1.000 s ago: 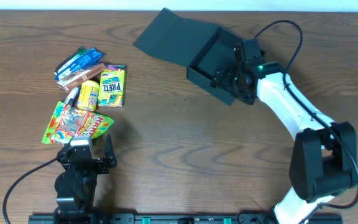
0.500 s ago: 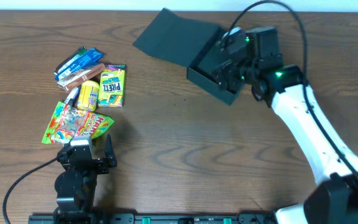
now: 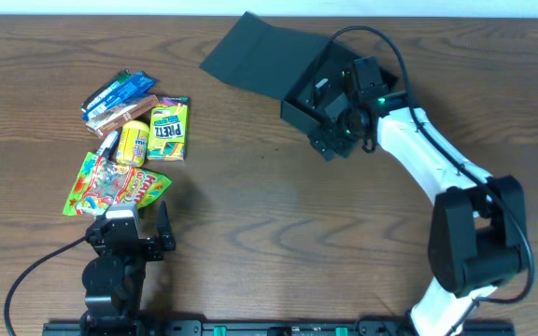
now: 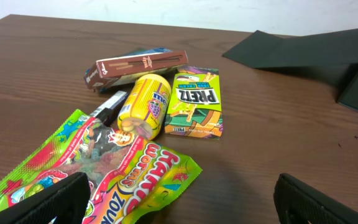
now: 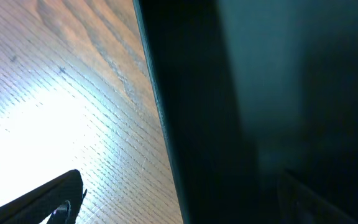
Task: Pack container
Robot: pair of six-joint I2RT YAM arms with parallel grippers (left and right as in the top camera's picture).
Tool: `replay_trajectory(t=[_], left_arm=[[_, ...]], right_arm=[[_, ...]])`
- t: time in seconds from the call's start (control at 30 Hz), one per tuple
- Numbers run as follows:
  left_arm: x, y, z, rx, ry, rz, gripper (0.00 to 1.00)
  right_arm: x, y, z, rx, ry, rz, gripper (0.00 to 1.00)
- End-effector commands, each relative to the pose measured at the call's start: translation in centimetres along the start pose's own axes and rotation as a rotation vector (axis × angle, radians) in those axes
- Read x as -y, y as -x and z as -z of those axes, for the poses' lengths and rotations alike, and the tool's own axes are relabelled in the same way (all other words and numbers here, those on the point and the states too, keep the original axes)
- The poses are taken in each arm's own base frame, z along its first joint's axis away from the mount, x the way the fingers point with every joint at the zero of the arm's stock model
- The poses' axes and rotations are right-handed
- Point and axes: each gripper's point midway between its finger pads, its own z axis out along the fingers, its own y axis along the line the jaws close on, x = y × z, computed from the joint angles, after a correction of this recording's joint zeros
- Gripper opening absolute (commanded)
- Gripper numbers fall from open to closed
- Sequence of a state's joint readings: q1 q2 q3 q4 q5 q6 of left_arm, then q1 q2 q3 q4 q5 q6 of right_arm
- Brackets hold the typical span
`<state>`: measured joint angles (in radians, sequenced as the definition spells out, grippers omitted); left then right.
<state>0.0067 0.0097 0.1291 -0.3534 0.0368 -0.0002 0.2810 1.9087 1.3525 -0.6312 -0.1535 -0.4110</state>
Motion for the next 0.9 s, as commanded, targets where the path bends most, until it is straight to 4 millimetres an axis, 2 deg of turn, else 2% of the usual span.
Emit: replay_trajectory(t=[0.0, 0.03, 0.2, 0.33, 0.5, 0.6, 0.73, 0.87], left_arm=[[-0.4, -1.0, -0.3, -0.022, 0.021, 0.005, 0.96], [-0.4, -1.0, -0.3, -0.022, 0.021, 0.005, 0.96], [-0.4, -1.0, -0.3, -0.022, 0.021, 0.005, 0.95], [-0.4, -1.0, -0.3, -0.022, 0.021, 0.005, 0.95], [-0.4, -1.0, -0.3, -0.022, 0.021, 0.005, 0.95], [-0.4, -1.0, -0.3, -0.022, 0.021, 0.005, 0.95], [-0.4, -1.0, -0.3, -0.022, 0.021, 0.005, 0.96], [-0.4, -1.0, -0.3, -0.022, 0.021, 0.005, 0.95]], right_arm=[[-0.7, -0.5, -1.2, -0.025, 0.032, 0.011, 0.60], [-0.8, -0.6, -1.4, -0.030, 0.034, -0.008, 0.45], [-1.3, -0.4, -1.4, -0.019, 0.066, -0.077, 0.02], [-3.5, 0.9, -1.3, 0.022, 0.169, -0.221, 0.01], [-6.1, 2.2, -1.5, 0.009, 0.207, -0.472, 0.01], [-9.0, 3.0, -1.7, -0.012, 0.234, -0.583, 0.02], [-11.6, 4.0, -1.9, -0.014, 0.239, -0.663, 0.01], [-13.1, 4.8, -2.2, -0.002, 0.193, -0.798, 0.01]])
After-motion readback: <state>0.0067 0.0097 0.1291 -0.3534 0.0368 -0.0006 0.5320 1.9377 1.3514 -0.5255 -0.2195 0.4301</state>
